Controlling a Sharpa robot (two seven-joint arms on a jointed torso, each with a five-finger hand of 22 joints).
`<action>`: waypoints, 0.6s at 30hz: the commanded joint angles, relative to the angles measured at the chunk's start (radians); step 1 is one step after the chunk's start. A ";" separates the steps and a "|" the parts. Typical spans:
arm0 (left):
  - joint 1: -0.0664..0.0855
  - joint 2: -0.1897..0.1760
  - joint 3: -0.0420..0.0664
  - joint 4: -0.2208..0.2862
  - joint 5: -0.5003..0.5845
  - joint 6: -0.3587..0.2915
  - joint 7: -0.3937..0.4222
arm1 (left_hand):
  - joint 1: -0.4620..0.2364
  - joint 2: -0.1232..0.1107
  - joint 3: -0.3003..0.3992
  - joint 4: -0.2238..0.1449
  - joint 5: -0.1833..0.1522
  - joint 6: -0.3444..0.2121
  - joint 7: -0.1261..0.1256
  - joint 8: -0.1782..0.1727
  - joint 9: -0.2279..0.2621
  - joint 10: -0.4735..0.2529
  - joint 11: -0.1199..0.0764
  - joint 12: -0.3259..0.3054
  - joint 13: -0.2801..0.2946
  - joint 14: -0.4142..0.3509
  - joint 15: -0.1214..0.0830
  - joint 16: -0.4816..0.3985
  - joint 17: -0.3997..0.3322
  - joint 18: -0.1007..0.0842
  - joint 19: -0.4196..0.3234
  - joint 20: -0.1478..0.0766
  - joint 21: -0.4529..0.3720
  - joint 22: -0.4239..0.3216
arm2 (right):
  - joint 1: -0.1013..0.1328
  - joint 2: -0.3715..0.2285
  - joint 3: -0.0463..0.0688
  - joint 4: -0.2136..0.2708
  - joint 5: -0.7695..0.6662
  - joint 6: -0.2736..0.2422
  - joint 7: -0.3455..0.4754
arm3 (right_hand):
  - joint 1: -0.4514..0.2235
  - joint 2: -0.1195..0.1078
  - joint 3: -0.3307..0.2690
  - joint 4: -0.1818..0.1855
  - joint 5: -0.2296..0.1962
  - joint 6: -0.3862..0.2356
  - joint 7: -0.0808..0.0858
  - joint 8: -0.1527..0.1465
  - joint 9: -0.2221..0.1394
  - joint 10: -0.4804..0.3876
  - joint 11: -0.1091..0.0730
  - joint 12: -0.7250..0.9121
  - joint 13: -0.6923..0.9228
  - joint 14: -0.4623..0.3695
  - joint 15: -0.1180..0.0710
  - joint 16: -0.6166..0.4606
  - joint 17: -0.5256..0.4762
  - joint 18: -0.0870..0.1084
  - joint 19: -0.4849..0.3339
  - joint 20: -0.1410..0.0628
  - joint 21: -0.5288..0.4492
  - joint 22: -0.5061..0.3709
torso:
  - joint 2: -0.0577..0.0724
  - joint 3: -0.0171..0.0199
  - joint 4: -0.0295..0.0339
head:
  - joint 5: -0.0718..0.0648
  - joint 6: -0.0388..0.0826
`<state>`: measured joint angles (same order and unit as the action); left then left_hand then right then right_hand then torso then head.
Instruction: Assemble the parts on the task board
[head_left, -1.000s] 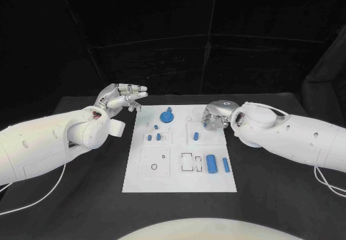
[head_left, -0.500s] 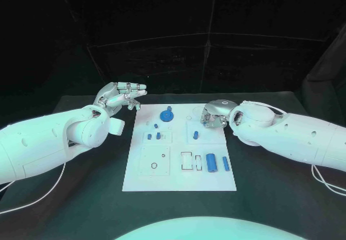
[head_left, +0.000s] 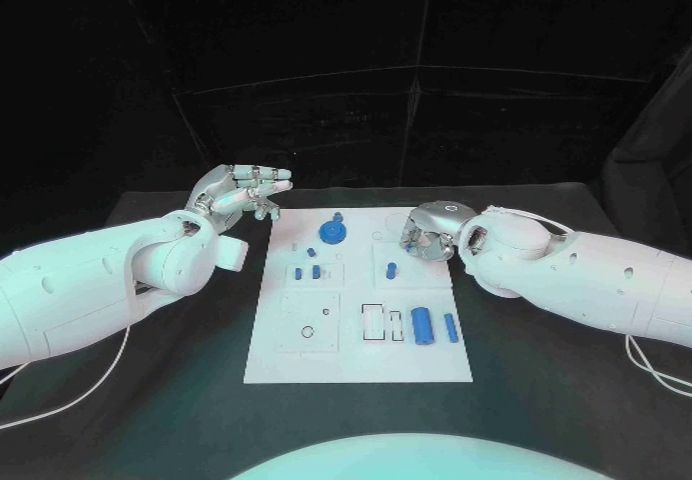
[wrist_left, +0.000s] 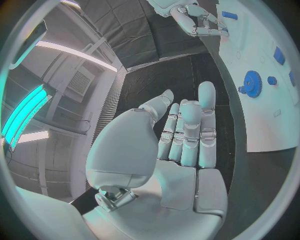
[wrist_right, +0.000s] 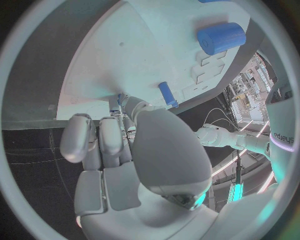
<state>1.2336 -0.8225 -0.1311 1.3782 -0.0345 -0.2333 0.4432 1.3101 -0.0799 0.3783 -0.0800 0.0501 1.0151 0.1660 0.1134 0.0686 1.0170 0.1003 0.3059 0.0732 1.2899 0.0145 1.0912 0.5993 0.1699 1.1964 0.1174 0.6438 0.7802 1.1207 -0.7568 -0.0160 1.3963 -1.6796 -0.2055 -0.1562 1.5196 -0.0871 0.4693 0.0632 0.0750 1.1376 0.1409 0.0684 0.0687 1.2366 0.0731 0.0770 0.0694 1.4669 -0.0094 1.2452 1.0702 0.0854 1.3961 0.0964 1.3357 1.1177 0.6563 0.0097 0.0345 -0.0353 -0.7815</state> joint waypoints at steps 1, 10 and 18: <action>0.001 -0.001 0.001 -0.003 0.006 0.011 0.005 | -0.001 0.009 -0.004 -0.004 -0.001 0.006 0.000 0.005 0.001 -0.002 0.002 0.005 -0.001 -0.007 0.001 -0.004 -0.001 0.013 -0.005 -0.001 -0.002 -0.001 | 0.002 -0.011 0.001 0.023 0.027 -0.088 0.002 | -0.030 -0.008 0.040 -0.019 -0.002 0.000 0.004 -0.002 0.000 0.004 0.001 -0.008 -0.003 0.026 -0.003 0.006 -0.003 0.001 0.002 0.001 0.004 0.000 | -0.002 -0.0009 0.0002 | -0.002 0.002; 0.001 -0.003 0.001 -0.004 0.006 0.005 0.001 | 0.004 0.009 -0.004 -0.011 0.000 0.002 0.001 0.003 0.000 -0.016 0.004 0.003 -0.004 -0.008 0.002 -0.004 -0.004 0.013 -0.003 -0.001 -0.006 -0.004 | 0.002 -0.050 0.001 0.069 0.065 -0.141 0.005 | -0.056 -0.016 0.078 -0.040 -0.003 0.000 0.004 -0.002 0.000 0.004 0.001 -0.008 -0.003 0.026 0.000 0.009 -0.006 0.002 0.002 0.000 0.004 0.001 | -0.004 -0.0015 -0.0007 | -0.002 0.008; 0.001 -0.005 0.001 -0.002 0.006 0.001 0.001 | 0.004 0.009 -0.004 -0.011 0.000 0.002 0.001 0.003 -0.001 -0.018 0.005 0.003 -0.004 -0.008 0.002 -0.004 -0.004 0.013 -0.003 -0.001 -0.006 -0.005 | 0.003 -0.090 0.003 0.157 0.090 -0.179 0.012 | -0.064 -0.021 0.087 -0.047 0.001 0.001 0.004 -0.002 0.000 0.005 0.001 -0.007 -0.002 0.025 -0.001 0.010 -0.006 0.002 0.003 0.000 0.005 0.002 | -0.002 -0.0017 -0.0001 | 0.001 0.009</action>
<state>1.2335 -0.8273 -0.1311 1.3742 -0.0332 -0.2340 0.4396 1.3101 -0.0799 0.3728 -0.0855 0.0501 1.0150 0.1661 0.1133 0.0685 1.0048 0.1046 0.3059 0.0704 1.2899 0.0146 1.0912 0.5966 0.1698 1.1964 0.1174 0.6438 0.7772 1.1217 -0.8463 -0.0142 1.5393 -1.6163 -0.3313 -0.1546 1.4652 -0.1075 0.5530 0.0151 0.0750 1.1374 0.1409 0.0684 0.0682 1.2366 0.0732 0.0719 0.0654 1.4668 -0.0093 1.2491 1.0653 0.0853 1.3961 0.0964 1.3357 1.1186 0.6534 0.0081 0.0337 -0.0363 -0.7721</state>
